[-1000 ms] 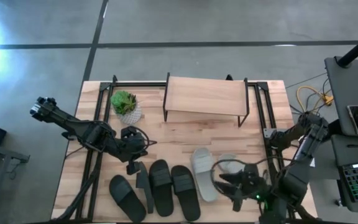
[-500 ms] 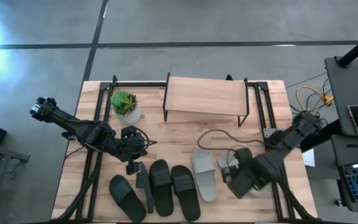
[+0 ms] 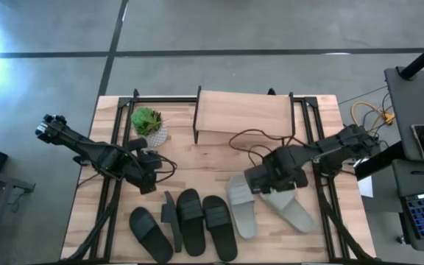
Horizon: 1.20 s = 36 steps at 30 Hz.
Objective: Pick and place slides into the shelf
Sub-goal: Put the gray slipper on the shelf
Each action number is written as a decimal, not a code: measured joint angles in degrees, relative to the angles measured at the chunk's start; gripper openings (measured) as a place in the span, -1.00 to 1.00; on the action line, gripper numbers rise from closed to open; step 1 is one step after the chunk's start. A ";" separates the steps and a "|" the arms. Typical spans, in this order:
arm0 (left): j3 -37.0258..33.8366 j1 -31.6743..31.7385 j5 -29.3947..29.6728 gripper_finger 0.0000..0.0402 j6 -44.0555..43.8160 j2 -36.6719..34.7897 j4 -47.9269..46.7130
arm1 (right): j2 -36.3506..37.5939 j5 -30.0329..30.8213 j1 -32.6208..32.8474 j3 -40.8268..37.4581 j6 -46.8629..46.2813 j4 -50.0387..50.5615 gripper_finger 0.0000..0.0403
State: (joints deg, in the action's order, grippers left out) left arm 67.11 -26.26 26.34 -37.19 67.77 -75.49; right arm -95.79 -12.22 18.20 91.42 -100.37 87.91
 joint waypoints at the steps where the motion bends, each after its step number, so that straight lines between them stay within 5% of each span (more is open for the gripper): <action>1: 0.00 0.00 0.72 -0.99 -0.02 0.00 -1.02 | 0.00 0.06 -0.55 -0.12 0.47 -0.05 -0.06; 7: 0.00 0.00 2.74 -0.99 -0.25 0.00 -2.58 | 0.00 4.20 1.80 -0.91 3.83 -2.37 -0.06; 16: 0.00 0.00 3.09 -0.99 -2.94 0.00 -2.22 | 0.00 32.99 15.09 -0.86 -26.29 -8.19 -0.06; 19: 0.00 0.00 3.15 -0.99 -1.81 0.02 -1.14 | 0.00 37.99 18.54 -0.86 -31.85 -9.68 -0.06; 24: 0.00 0.00 3.05 -0.99 1.24 0.02 1.56 | -2.62 34.87 21.50 -0.93 -32.73 -9.78 -0.06; 33: 0.00 0.00 2.73 -0.99 6.58 0.11 4.79 | -9.85 17.27 26.05 -1.14 -33.61 2.38 -0.06; 36: 0.00 0.00 2.72 -0.99 6.55 0.11 4.76 | -11.38 18.12 27.45 -2.77 -33.78 1.55 -0.06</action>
State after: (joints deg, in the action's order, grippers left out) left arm 67.11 -26.26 29.06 -30.64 67.88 -70.73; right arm -107.17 5.91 45.65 88.65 -134.15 89.46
